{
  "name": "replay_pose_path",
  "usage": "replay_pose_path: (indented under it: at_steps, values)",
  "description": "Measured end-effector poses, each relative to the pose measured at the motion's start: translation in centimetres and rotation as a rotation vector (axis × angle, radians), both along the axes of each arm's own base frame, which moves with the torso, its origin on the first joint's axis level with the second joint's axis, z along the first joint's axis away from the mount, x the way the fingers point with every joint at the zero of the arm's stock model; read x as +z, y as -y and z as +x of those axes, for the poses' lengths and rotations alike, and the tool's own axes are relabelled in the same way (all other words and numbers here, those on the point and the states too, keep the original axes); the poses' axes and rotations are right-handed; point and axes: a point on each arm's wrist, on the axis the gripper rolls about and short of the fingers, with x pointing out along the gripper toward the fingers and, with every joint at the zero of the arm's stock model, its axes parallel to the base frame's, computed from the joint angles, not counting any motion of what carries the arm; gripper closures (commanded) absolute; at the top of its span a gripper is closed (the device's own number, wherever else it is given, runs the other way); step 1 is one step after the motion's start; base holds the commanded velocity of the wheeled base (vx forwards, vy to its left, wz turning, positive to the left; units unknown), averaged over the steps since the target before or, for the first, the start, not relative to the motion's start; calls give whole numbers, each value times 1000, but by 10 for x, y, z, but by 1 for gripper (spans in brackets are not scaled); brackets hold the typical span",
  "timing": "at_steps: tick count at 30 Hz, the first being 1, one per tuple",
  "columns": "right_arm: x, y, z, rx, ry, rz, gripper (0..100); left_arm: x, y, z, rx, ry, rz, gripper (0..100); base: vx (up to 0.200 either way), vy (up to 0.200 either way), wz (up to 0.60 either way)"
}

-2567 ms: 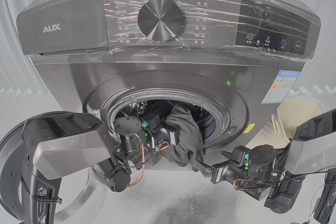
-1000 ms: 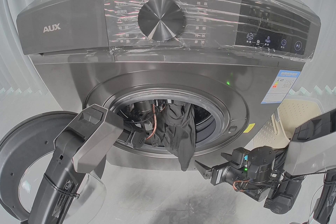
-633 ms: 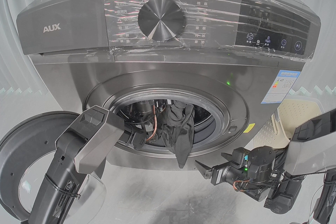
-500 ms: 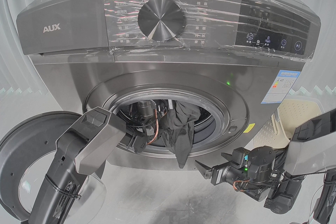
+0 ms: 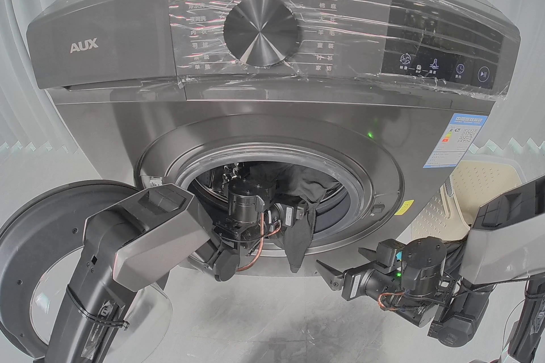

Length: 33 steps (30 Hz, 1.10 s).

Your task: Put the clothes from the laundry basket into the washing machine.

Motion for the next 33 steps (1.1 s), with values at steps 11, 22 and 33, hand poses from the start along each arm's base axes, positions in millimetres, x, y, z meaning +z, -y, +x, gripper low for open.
replay_pose_path:
  at_steps: [11,22,33]
  values:
    - [0,0,0,0,0,1,0,-12,-1,-8,-30,-18,51,100,0,0,0]
    - [0,0,0,0,0,0,0,-9,2,11,32,64,19,100,0,0,0]
    - [0,0,0,0,0,0,0,32,-11,59,185,271,-106,100,0,0,0]
